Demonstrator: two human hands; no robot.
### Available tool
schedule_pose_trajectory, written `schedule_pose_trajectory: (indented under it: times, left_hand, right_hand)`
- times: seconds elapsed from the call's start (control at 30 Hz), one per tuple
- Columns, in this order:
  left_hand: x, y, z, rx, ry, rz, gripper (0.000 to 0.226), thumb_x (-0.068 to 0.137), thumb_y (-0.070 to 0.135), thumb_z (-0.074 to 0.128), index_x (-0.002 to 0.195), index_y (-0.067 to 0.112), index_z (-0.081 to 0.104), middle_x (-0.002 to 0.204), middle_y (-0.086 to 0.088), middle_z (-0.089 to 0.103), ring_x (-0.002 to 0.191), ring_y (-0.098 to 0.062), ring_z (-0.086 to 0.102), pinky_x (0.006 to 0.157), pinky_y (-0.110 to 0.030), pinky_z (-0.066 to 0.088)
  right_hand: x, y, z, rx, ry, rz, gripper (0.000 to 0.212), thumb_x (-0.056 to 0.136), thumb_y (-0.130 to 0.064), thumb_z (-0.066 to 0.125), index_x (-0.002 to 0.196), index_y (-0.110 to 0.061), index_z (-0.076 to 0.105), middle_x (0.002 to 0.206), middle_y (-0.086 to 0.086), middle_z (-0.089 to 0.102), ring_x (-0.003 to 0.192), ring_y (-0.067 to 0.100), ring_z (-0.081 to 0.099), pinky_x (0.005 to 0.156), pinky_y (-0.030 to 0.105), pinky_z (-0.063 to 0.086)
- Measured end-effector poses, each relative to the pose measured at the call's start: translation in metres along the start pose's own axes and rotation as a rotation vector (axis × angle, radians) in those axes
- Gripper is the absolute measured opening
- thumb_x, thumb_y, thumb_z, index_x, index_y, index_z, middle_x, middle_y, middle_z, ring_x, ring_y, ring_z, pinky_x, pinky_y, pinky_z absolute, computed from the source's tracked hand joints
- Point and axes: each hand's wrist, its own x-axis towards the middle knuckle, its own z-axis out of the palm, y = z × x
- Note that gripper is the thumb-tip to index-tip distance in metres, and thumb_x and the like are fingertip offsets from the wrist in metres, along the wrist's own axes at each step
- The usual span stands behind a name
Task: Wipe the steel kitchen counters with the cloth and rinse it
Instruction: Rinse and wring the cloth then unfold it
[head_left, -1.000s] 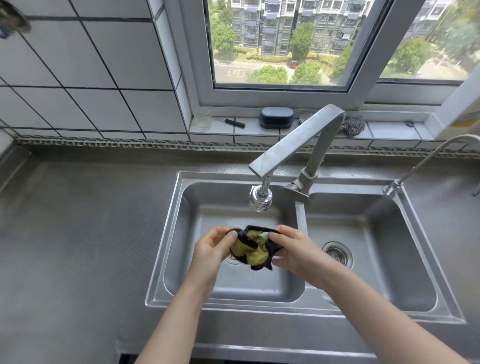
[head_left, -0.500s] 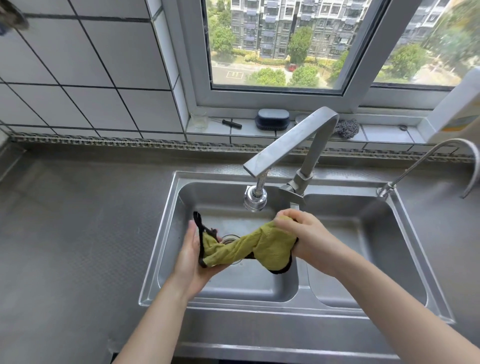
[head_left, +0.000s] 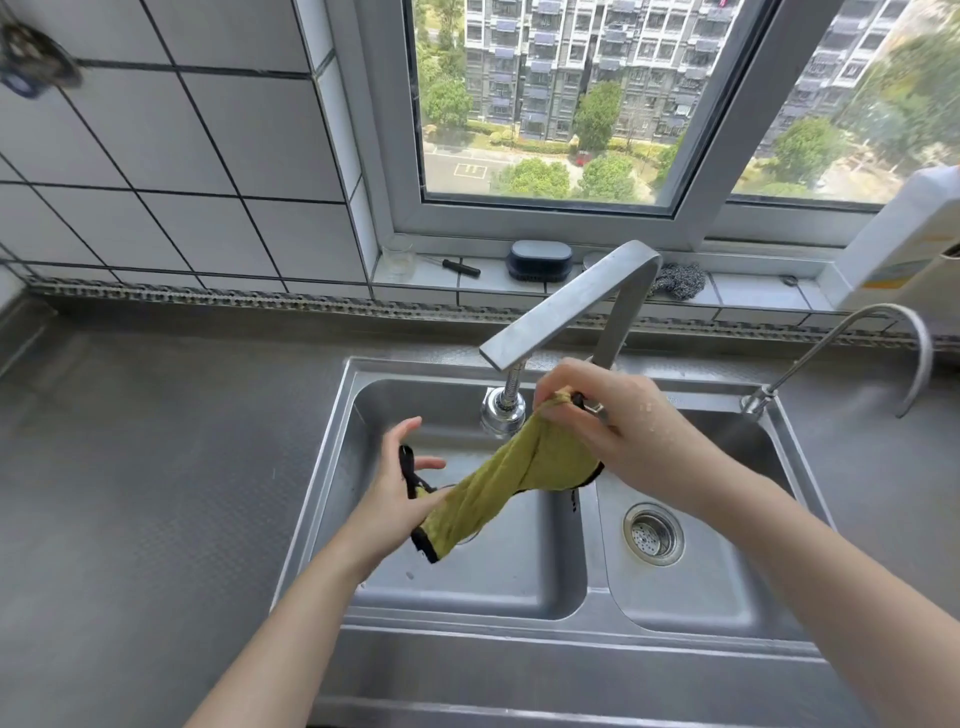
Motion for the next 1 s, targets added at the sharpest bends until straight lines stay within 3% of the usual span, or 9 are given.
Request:
schedule_pose_trajectory:
  times: [0.1, 0.2, 0.33, 0.43, 0.57, 0.67, 0.77, 0.87, 1.0]
  left_hand:
    - [-0.006, 0.012, 0.006, -0.038, -0.107, 0.020, 0.070, 0.072, 0.061, 0.072, 0.131, 0.061, 0.035, 0.130, 0.015, 0.050, 0.103, -0.022, 0.063, 0.085, -0.041, 0.055]
    - [-0.011, 0.017, 0.011, -0.355, -0.241, -0.011, 0.064, 0.070, 0.067, 0.070, 0.120, 0.029, 0.064, 0.135, 0.007, 0.053, 0.110, -0.039, 0.062, 0.093, -0.054, 0.052]
    - [-0.014, 0.022, 0.017, -0.110, -0.258, 0.085, 0.033, 0.071, 0.035, 0.082, 0.100, 0.019, 0.075, 0.132, 0.007, 0.052, 0.103, -0.019, 0.066, 0.091, -0.032, 0.054]
    - [-0.012, 0.028, 0.018, -0.072, -0.225, 0.124, 0.021, 0.073, 0.019, 0.083, 0.091, 0.021, 0.072, 0.114, 0.003, 0.066, 0.096, -0.016, 0.067, 0.081, -0.025, 0.053]
    - [-0.011, 0.041, 0.007, -0.015, -0.174, 0.142, 0.021, 0.073, 0.023, 0.082, 0.090, 0.024, 0.070, 0.092, -0.001, 0.072, 0.084, -0.011, 0.065, 0.080, -0.027, 0.051]
    - [-0.010, 0.049, -0.019, 0.063, -0.152, 0.180, 0.013, 0.069, 0.024, 0.081, 0.078, 0.017, 0.075, 0.102, -0.002, 0.069, 0.096, -0.014, 0.063, 0.093, -0.031, 0.046]
    - [-0.013, 0.061, -0.043, -0.174, -0.116, 0.229, 0.007, 0.068, 0.009, 0.073, 0.076, 0.008, 0.072, 0.113, -0.008, 0.066, 0.105, -0.023, 0.064, 0.095, -0.037, 0.049]
    - [-0.009, 0.084, -0.060, -0.483, -0.163, 0.272, 0.010, 0.073, -0.002, 0.053, 0.081, 0.002, 0.058, 0.090, -0.017, 0.063, 0.082, -0.027, 0.063, 0.076, -0.037, 0.053]
    - [0.006, 0.127, -0.060, -0.448, -0.133, 0.269, 0.011, 0.082, 0.006, 0.047, 0.081, 0.017, 0.048, 0.080, -0.005, 0.050, 0.065, -0.018, 0.053, 0.060, -0.035, 0.050]
  right_hand:
    - [0.004, -0.010, -0.002, 0.033, 0.059, -0.063, 0.011, 0.099, -0.024, 0.051, 0.097, -0.033, 0.057, 0.088, -0.014, 0.064, 0.079, 0.010, 0.059, 0.071, 0.021, 0.048]
    - [0.010, -0.020, -0.005, 0.026, 0.107, -0.128, 0.009, 0.100, -0.019, 0.052, 0.100, -0.025, 0.058, 0.091, -0.009, 0.065, 0.081, 0.009, 0.059, 0.071, 0.020, 0.046]
    - [0.016, -0.029, -0.011, 0.017, 0.167, -0.171, 0.007, 0.098, -0.015, 0.054, 0.102, -0.018, 0.060, 0.089, -0.002, 0.066, 0.082, 0.014, 0.061, 0.076, 0.031, 0.048]
    - [0.018, -0.033, -0.018, 0.033, 0.170, -0.195, 0.008, 0.098, -0.015, 0.056, 0.101, -0.019, 0.061, 0.092, -0.003, 0.067, 0.086, 0.018, 0.063, 0.078, 0.037, 0.049]
    - [0.019, -0.034, -0.028, 0.045, 0.190, -0.209, 0.010, 0.096, -0.014, 0.057, 0.101, -0.020, 0.063, 0.096, -0.014, 0.066, 0.092, 0.010, 0.063, 0.082, 0.031, 0.050]
    - [0.017, -0.028, -0.038, 0.053, 0.223, -0.185, 0.011, 0.094, -0.013, 0.061, 0.100, -0.019, 0.067, 0.095, -0.017, 0.067, 0.094, 0.007, 0.064, 0.083, 0.023, 0.050]
    - [0.014, -0.021, -0.047, 0.075, 0.275, -0.135, 0.013, 0.089, -0.012, 0.068, 0.098, -0.019, 0.074, 0.081, -0.028, 0.068, 0.080, -0.007, 0.063, 0.072, 0.005, 0.042]
    - [0.014, -0.014, -0.055, 0.166, 0.288, -0.044, 0.011, 0.088, -0.016, 0.070, 0.088, -0.027, 0.074, 0.079, -0.018, 0.072, 0.074, -0.004, 0.063, 0.068, 0.010, 0.045]
    - [0.015, -0.007, -0.059, 0.237, 0.360, 0.025, 0.014, 0.095, -0.018, 0.060, 0.084, -0.024, 0.065, 0.069, -0.011, 0.064, 0.061, -0.003, 0.055, 0.057, 0.011, 0.040]
